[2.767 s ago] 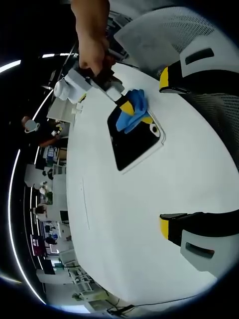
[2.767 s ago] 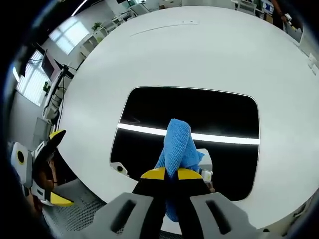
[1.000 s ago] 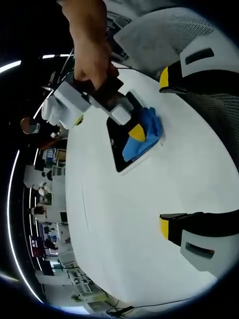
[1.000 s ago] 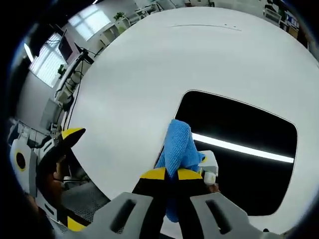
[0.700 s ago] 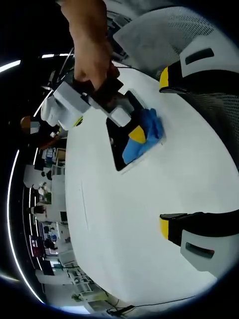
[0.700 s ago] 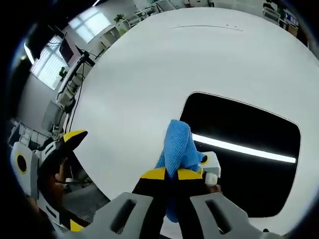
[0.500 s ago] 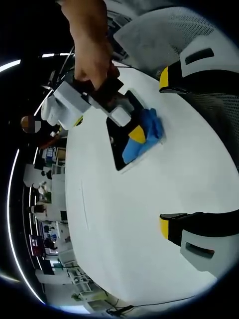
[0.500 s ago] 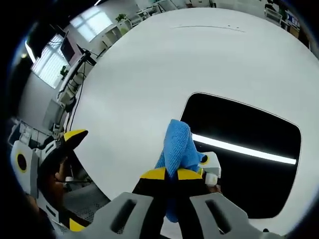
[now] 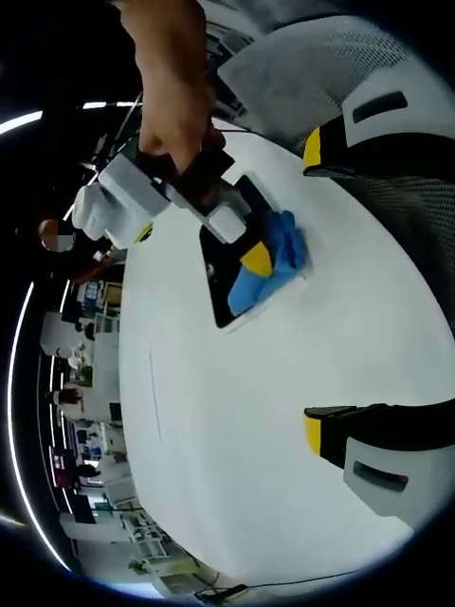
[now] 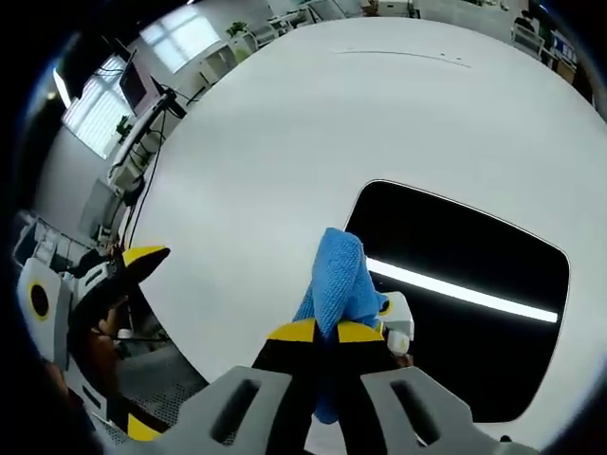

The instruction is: Wipe the mirror surface with the cleaning cloth until all visible marks leave the cleaned area.

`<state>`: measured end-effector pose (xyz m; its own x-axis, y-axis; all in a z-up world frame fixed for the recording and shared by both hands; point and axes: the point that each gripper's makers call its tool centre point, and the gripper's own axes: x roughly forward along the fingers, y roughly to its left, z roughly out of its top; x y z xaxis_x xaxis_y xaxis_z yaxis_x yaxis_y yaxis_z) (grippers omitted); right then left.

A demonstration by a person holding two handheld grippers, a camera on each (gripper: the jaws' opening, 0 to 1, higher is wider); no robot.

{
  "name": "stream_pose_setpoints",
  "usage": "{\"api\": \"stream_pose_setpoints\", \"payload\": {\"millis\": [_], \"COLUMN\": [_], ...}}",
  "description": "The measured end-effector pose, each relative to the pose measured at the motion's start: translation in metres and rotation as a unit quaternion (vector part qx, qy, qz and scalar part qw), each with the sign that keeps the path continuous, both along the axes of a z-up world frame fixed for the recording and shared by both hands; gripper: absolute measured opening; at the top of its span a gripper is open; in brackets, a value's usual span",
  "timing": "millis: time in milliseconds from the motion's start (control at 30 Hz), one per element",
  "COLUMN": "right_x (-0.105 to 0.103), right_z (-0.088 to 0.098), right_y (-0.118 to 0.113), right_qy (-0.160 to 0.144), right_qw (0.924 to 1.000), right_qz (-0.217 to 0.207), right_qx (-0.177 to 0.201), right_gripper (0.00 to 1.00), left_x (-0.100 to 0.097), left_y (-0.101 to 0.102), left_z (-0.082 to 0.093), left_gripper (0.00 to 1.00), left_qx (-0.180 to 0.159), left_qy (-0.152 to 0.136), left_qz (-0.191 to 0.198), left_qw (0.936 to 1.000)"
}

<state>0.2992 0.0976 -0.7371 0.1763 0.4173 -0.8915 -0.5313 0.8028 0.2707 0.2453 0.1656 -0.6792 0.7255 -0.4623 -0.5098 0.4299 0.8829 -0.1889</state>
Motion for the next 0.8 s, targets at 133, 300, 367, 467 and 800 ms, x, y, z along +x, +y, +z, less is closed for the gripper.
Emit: {"api": "stream_pose_setpoints", "payload": {"millis": [133, 300, 367, 467, 800], "right_x": [0.003, 0.011, 0.016, 0.021, 0.038], "right_z": [0.000, 0.000, 0.000, 0.000, 0.002], "right_y": [-0.001, -0.001, 0.000, 0.000, 0.003], "right_qy": [0.000, -0.001, -0.002, -0.002, -0.014], "right_qw": [1.0000, 1.0000, 1.0000, 1.0000, 0.9998], "right_qz": [0.002, 0.000, -0.002, -0.002, 0.011], "right_qx": [0.000, 0.002, 0.003, 0.003, -0.008], "right_gripper": [0.00, 0.00, 0.00, 0.00, 0.00], "left_x": [-0.001, 0.000, 0.001, 0.002, 0.002], "left_y": [0.000, 0.000, 0.001, 0.001, 0.000], "left_z": [0.000, 0.001, 0.001, 0.000, 0.000], "left_gripper": [0.99, 0.99, 0.99, 0.99, 0.99], "left_qx": [0.003, 0.002, 0.004, 0.006, 0.014], "left_qy": [0.002, 0.001, -0.003, -0.004, -0.007], "left_qz": [-0.001, 0.001, 0.000, -0.001, -0.008], "left_qw": [1.0000, 1.0000, 1.0000, 1.0000, 0.9998]}}
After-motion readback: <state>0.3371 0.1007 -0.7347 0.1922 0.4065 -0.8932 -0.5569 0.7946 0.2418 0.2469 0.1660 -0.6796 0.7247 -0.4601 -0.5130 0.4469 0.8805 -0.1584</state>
